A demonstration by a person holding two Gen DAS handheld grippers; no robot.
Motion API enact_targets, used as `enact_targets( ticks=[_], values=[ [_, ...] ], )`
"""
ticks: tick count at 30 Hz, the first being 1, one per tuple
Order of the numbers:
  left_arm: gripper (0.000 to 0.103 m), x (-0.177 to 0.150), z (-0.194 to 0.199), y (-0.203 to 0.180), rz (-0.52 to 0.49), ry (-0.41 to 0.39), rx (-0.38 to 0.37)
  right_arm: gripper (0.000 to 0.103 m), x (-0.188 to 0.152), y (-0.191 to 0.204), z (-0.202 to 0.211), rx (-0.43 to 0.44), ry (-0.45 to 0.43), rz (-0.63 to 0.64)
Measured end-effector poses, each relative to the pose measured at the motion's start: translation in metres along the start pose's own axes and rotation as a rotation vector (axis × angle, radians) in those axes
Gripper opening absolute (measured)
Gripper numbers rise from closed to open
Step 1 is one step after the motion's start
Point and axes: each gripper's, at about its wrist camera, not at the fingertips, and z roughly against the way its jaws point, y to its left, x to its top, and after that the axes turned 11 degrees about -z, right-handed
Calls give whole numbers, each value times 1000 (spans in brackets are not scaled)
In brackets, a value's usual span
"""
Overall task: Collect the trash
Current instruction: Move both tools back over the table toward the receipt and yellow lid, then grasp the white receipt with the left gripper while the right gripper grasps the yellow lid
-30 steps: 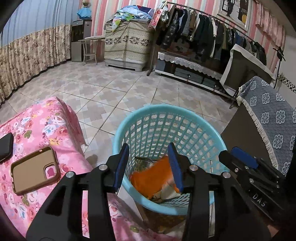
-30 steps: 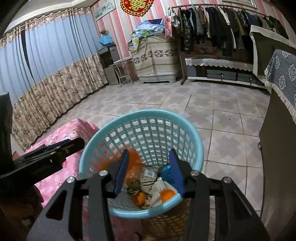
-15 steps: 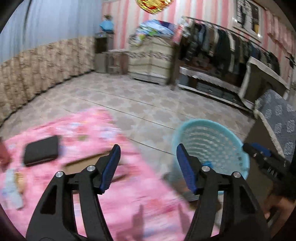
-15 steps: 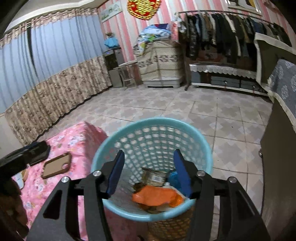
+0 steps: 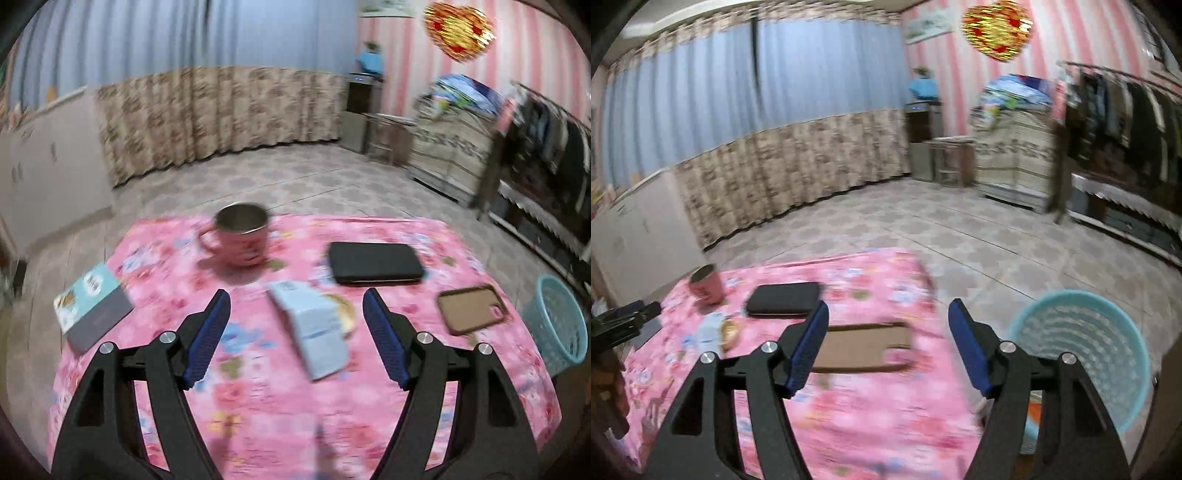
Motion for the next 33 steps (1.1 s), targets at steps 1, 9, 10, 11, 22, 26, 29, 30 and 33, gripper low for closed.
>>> enact_targets(
  ticks=[1,9,10,11,22,26,29,30,33],
  values=[
    [72,-2,-3,7,11,4,5,67,-2,12,-4,15,10,18],
    [72,-20,-27,20,7,46,39,67,-17,84,-32,77,65,102],
    [73,-20,-27,19,6,46,34,67,-19,86,-32,74,53,107],
    [74,-20,-28,18,0,45,36,70,-23,86,-34,68,43,112],
    [81,-18,-66,-33,-99,101,9,72,-34,75,-83,41,111,140],
    [81,-15,-95,-46,-97,156,7,72,-34,69,-92,33,128,114],
    [81,-12,-110,-46,-71,185,20,72,-33,67,-98,40,144,97],
    [81,-11,-116,-46,-67,195,28,72,-33,67,-100,42,146,96],
    [81,-11,-126,-47,-69,217,58,72,-35,71,-103,52,156,103]
  ],
)
